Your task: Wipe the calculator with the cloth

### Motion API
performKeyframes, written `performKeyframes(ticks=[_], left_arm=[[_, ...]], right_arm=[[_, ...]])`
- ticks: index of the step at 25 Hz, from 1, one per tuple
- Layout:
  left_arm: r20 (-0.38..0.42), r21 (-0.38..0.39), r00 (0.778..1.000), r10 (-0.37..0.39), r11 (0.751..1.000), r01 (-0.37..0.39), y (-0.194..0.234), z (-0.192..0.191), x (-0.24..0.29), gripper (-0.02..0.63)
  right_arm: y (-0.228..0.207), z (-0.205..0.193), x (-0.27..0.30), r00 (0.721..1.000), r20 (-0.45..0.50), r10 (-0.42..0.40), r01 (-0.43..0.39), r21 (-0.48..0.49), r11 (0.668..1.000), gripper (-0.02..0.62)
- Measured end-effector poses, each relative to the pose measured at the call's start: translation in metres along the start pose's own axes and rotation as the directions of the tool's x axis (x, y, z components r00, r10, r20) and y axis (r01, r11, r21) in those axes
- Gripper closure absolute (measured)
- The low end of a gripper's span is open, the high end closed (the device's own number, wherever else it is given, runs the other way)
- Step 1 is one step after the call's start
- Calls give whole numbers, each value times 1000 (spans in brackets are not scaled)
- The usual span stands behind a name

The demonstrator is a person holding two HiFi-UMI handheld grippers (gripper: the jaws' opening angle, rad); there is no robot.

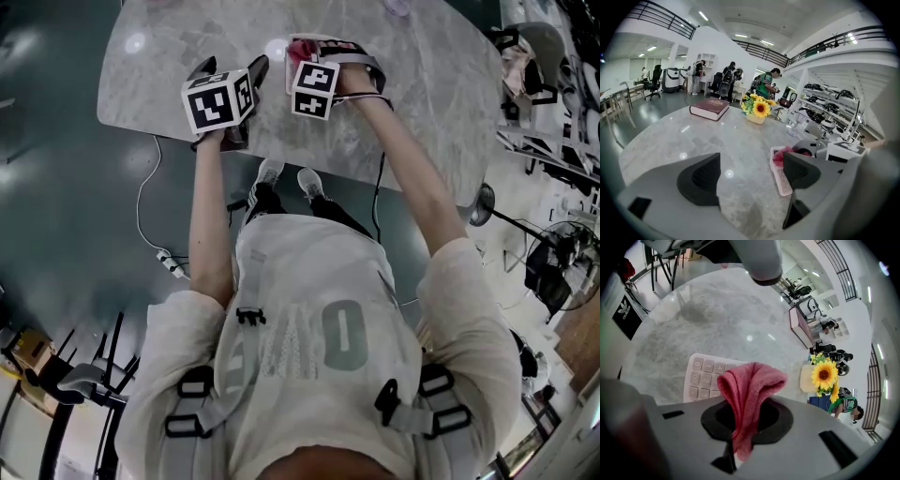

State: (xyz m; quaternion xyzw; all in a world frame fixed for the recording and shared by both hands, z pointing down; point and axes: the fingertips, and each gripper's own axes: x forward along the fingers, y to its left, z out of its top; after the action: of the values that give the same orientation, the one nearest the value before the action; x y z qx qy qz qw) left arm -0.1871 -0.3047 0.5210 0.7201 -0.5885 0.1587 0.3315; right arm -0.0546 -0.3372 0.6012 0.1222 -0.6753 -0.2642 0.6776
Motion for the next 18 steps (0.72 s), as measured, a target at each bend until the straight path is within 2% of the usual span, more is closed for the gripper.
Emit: performKeyframes(ticks=[18], left_arm=[[65, -18, 997, 32, 999, -31, 5, 12, -17, 184]], right_arm=[[72, 16, -32, 998, 33, 57, -57, -18, 998, 543]])
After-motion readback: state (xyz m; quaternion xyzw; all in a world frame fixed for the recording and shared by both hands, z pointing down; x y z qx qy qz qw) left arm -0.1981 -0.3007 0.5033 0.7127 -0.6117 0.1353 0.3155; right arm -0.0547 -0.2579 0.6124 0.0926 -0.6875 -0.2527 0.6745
